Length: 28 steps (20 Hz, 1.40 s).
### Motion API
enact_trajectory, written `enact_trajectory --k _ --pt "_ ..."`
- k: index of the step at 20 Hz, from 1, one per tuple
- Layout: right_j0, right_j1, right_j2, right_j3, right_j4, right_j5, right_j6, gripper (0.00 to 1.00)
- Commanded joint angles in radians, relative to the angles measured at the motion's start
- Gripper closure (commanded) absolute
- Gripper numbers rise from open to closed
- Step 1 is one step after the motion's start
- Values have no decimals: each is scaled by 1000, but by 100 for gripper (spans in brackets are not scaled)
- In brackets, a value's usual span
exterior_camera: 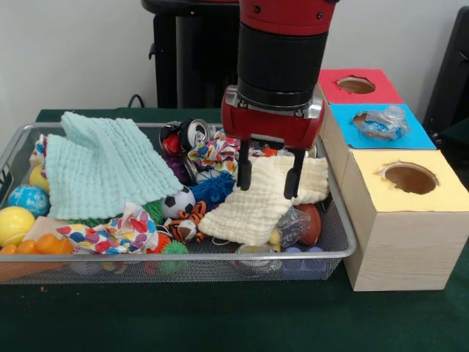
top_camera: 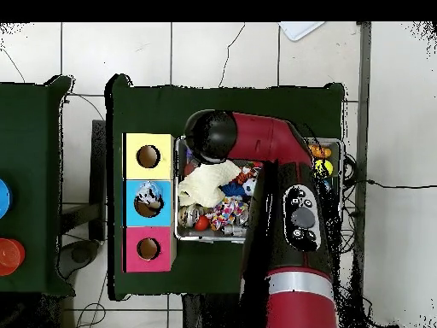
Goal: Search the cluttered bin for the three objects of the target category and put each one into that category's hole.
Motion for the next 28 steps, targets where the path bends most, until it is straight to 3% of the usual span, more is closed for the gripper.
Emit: enact_trajectory --k 1,5,9,15,19,28 --pt "22 26 19 71 76 30 235 0" --pt "9 31 15 95 82 4 201 0" --pt "-28 87 -2 134 28 -144 155 0" --pt "-44 130 13 137 16 -246 137 0" --pt "-25 160 8 118 59 -220 172 0" --pt "86 125 -46 23 166 32 280 0"
